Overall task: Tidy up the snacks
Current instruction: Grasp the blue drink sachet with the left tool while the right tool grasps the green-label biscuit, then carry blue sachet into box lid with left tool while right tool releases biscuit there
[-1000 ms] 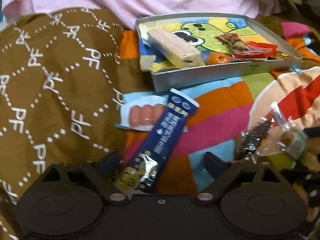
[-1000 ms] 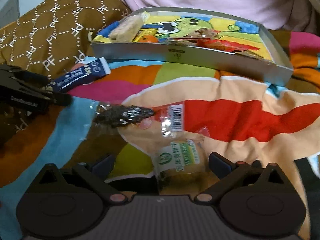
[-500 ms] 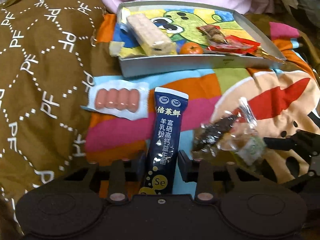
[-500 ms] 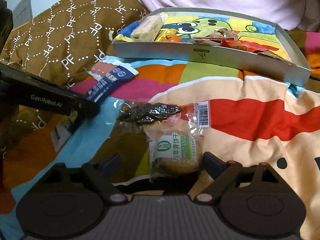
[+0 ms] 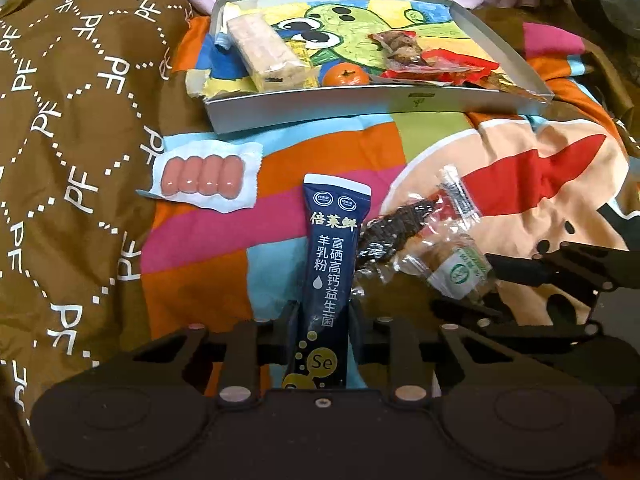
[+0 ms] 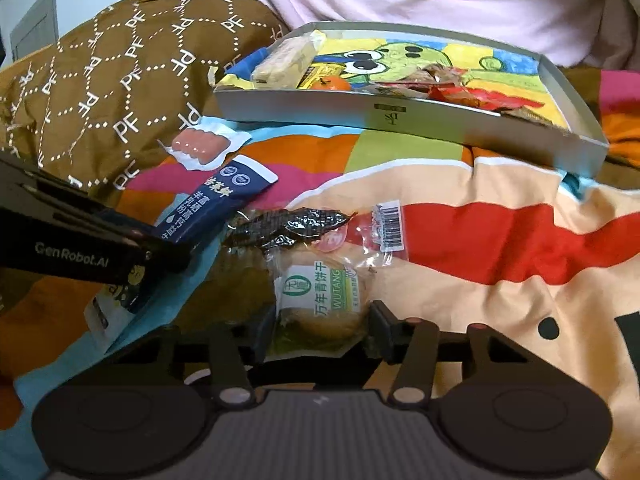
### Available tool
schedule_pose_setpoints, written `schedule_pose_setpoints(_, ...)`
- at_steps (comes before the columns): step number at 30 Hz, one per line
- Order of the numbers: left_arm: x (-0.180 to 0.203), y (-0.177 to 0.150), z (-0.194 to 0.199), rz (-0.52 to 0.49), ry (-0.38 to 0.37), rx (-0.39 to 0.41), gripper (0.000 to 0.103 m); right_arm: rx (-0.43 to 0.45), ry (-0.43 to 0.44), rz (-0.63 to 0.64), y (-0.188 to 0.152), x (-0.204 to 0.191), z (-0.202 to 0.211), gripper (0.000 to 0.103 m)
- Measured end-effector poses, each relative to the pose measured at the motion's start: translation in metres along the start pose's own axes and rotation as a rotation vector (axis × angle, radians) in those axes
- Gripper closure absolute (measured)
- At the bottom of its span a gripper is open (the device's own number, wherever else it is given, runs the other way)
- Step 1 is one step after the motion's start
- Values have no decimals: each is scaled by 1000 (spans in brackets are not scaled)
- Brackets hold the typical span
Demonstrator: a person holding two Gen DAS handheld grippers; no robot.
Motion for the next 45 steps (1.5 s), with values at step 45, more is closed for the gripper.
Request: schedule_pose_setpoints(45,28,224,31,145,108,444,78,629,-404,-101,109,85,46,50)
Point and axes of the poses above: each gripper's, at about its wrist camera, not at the fingertips, and z roughly against the way its jaws point, x to its right, y to its top, the point moved 9 cm from there along -z, roughly the way its jaws point, and after that the axes turned 4 degrees about -y, right-handed, at the moved point
